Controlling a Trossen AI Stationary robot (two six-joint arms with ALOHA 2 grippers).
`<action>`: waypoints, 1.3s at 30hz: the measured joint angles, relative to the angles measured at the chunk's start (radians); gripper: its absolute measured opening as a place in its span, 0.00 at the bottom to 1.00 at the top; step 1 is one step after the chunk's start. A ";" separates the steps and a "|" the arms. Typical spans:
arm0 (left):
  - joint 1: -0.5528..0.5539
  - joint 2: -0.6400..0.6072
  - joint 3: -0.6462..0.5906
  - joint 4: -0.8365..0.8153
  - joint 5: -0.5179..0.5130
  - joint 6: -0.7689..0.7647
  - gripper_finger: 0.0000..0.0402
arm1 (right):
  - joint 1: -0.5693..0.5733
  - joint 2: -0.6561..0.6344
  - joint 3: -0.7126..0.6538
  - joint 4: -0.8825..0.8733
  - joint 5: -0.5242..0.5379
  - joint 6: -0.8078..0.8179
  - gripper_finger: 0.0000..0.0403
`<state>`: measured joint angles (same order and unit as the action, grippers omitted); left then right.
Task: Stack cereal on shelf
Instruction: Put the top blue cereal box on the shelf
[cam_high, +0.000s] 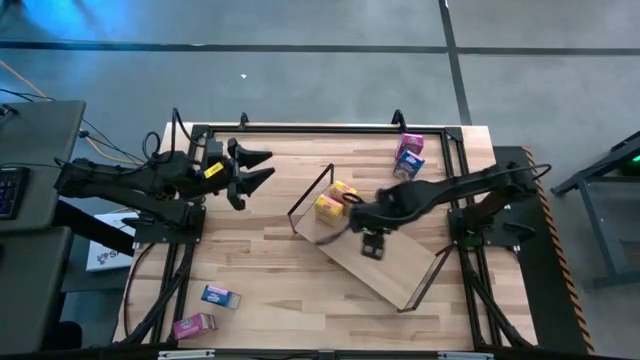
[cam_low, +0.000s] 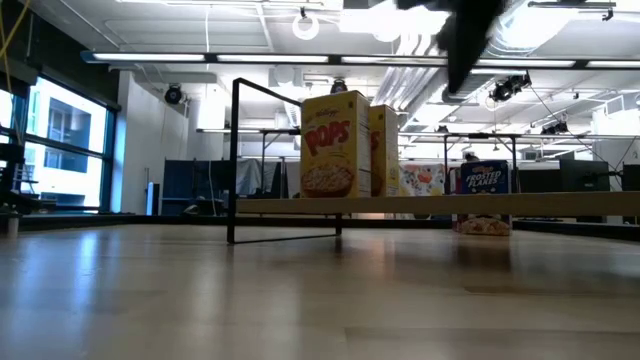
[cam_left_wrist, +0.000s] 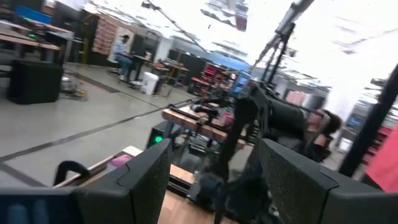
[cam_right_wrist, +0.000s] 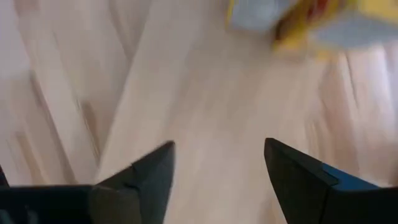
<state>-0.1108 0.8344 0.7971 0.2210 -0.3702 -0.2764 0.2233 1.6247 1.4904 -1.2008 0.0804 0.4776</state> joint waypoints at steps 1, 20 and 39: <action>0.000 -0.004 0.000 -0.009 0.001 0.000 0.58 | 0.017 -0.018 0.000 -0.035 0.017 0.000 0.57; 0.000 -0.103 0.000 -0.238 -0.006 0.042 0.58 | 0.083 -0.763 -0.697 0.503 0.415 0.619 0.57; 0.000 -0.097 0.000 -0.260 -0.009 -0.009 0.58 | -0.014 -0.945 -0.723 0.852 0.585 0.046 0.57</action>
<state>-0.1104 0.7376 0.7975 -0.0392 -0.3794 -0.2852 0.2092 0.6800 0.7673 -0.3485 0.6652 0.5235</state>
